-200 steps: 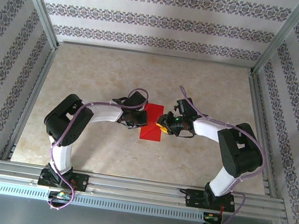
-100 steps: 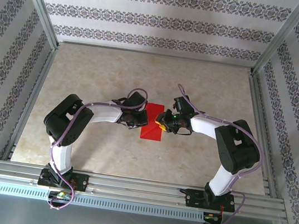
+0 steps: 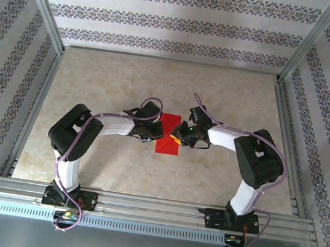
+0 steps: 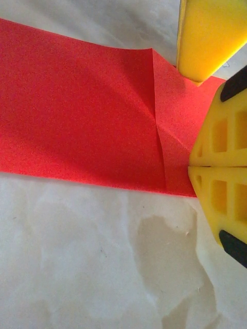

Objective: Fold a paper plane with a square sheet of paper (pick it up from the middle)
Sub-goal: Pick up the paper from the center of the table.

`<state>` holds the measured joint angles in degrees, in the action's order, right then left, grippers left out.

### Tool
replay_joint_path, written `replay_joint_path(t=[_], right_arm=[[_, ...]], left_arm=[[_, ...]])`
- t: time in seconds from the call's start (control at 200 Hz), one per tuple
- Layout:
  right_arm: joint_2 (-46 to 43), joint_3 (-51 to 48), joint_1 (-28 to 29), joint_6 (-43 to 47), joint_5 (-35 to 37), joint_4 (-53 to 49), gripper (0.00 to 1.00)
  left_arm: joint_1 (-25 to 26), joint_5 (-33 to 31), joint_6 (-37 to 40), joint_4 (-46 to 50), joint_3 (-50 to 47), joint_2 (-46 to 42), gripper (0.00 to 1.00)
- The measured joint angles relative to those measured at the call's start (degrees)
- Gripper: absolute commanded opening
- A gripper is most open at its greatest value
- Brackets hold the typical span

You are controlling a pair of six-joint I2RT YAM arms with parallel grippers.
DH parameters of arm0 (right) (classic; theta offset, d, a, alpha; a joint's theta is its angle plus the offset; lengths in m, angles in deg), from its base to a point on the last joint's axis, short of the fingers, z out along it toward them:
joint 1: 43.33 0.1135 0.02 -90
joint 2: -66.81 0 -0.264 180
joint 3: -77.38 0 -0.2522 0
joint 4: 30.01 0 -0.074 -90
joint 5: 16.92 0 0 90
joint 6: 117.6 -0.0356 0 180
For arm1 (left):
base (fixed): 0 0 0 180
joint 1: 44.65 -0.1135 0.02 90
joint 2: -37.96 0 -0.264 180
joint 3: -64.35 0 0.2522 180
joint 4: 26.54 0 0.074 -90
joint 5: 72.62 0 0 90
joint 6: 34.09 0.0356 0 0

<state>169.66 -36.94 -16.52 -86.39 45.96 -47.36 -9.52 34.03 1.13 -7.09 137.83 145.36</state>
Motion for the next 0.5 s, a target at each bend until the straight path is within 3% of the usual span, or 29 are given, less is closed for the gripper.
replay_joint_path(t=[0.5], right_arm=[[0.4,-0.2,0.1,-0.1,-2.3,3.3,0.23]], left_arm=[[0.0,0.0,0.0,0.0,0.0,0.0,0.07]])
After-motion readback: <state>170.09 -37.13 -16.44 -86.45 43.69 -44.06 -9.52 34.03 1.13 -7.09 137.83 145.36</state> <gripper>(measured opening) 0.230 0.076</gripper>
